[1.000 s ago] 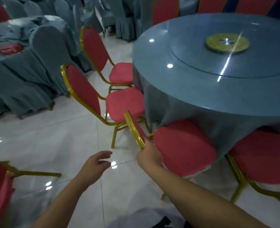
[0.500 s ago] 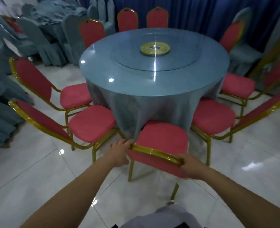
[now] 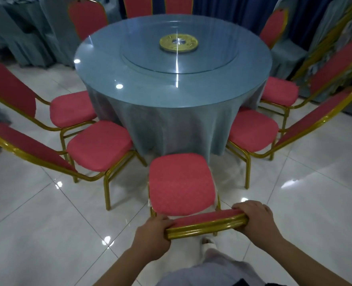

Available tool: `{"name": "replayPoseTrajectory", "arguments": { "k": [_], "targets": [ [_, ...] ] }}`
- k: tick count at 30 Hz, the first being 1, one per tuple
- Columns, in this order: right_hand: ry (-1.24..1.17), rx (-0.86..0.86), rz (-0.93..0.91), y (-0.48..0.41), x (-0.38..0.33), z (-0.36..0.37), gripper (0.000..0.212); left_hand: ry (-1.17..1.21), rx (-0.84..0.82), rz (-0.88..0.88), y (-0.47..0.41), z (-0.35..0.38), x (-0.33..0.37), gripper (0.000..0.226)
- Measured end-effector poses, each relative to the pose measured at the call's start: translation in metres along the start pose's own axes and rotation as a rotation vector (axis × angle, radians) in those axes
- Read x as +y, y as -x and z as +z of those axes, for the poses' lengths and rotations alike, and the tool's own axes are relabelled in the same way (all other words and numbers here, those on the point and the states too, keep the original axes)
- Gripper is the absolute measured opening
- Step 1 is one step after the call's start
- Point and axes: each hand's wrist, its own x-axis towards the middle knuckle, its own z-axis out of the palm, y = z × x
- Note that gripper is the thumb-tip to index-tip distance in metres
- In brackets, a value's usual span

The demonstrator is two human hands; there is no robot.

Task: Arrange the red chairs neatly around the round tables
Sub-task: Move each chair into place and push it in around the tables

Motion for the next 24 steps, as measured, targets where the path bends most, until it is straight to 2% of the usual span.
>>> {"name": "replayPoseTrajectory", "arguments": {
  "k": [3, 5, 9, 13, 16, 22, 24],
  "targets": [
    [0.034, -0.007, -0.021, -0.018, -0.001, -0.003, 0.028, 0.059, 0.009, -0.017, -0.015, -0.006, -0.001, 0.051],
    [0.015, 0.013, -0.006, -0.036, -0.005, -0.006, 0.025, 0.106, 0.002, -0.04, -0.033, -0.019, 0.0, 0.052],
    [-0.006, 0.031, 0.038, -0.088, -0.017, -0.015, 0.031, 0.128, 0.028, -0.081, -0.087, -0.051, -0.002, 0.053],
    [0.006, 0.041, 0.045, -0.148, -0.022, -0.023, 0.03, 0.067, 0.069, -0.118, -0.143, -0.078, -0.007, 0.041],
    [-0.012, 0.039, 0.063, -0.185, -0.027, -0.027, 0.037, 0.014, 0.093, -0.162, -0.175, -0.096, -0.008, 0.036],
    [-0.056, 0.014, 0.033, -0.232, -0.031, -0.037, 0.049, 0.049, 0.067, -0.263, -0.213, -0.119, -0.006, 0.027],
    [-0.068, 0.005, 0.008, -0.237, -0.031, -0.039, 0.051, 0.059, 0.082, -0.28, -0.218, -0.12, -0.005, 0.031]
  ]
}}
